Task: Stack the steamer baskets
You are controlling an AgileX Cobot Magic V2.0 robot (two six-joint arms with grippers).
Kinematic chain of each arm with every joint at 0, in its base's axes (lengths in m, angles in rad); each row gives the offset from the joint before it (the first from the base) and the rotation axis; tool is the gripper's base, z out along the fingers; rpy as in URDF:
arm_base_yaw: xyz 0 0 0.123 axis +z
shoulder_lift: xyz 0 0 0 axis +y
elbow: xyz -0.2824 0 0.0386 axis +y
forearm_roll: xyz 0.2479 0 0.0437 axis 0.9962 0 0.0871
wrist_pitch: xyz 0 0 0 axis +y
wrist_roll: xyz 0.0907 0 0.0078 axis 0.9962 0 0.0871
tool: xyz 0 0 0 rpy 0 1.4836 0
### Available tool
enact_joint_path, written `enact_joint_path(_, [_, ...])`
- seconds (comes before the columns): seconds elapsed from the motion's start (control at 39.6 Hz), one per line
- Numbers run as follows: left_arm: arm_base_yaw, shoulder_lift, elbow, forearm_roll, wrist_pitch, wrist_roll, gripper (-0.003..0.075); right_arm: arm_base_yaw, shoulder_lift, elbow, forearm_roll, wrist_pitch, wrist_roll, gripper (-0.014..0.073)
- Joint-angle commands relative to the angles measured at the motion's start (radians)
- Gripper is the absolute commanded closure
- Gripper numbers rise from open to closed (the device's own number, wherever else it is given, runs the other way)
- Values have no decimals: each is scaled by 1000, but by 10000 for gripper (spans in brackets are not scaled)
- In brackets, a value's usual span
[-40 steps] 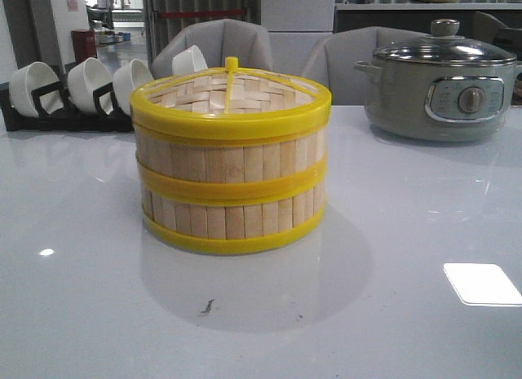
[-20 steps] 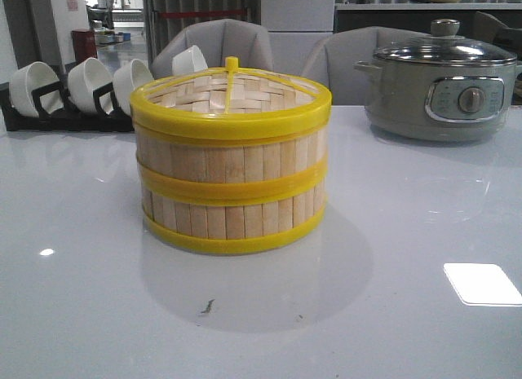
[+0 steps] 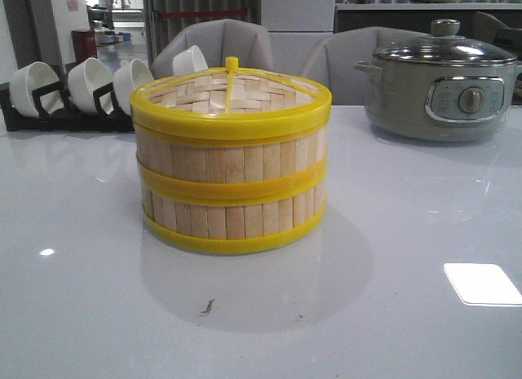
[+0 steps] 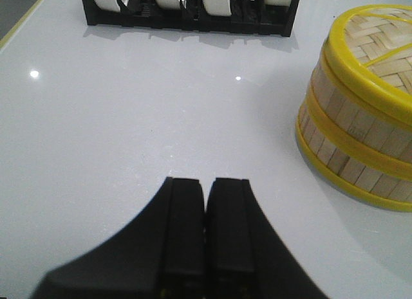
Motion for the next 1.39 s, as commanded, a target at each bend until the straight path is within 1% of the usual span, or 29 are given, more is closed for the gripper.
enact_joint_path(0.0, [-8,1,-30,2,-88,-7,637,-6,6,-29,-11,-81,-7,529])
enact_joint_path(0.81, [-8,1,-30,2,-88,-7,637,-6,6,-29,-11,-78,-7,529])
enact_joint_path(0.99, [-3,-19,-30,36,-123,-7,637,-6,6,-29,-11,-77,-7,529])
enact_joint_path(1.06, [-3,-47,-23,40,-147,-7,636,-6,6,-29,-11,-77,-7,529])
enact_joint_path(1.11, [-3,-75,-3,40,-187,-7,636,-6,6,-29,-11,-76,-7,529])
enact_joint_path(1.29, [-1,-209,153,40,-421,-7,636,-6,6,-29,-11,-76,-7,529])
enact_joint_path(1.36, [-1,-275,227,40,-497,-7,636,-6,6,-29,-11,-76,-7,529])
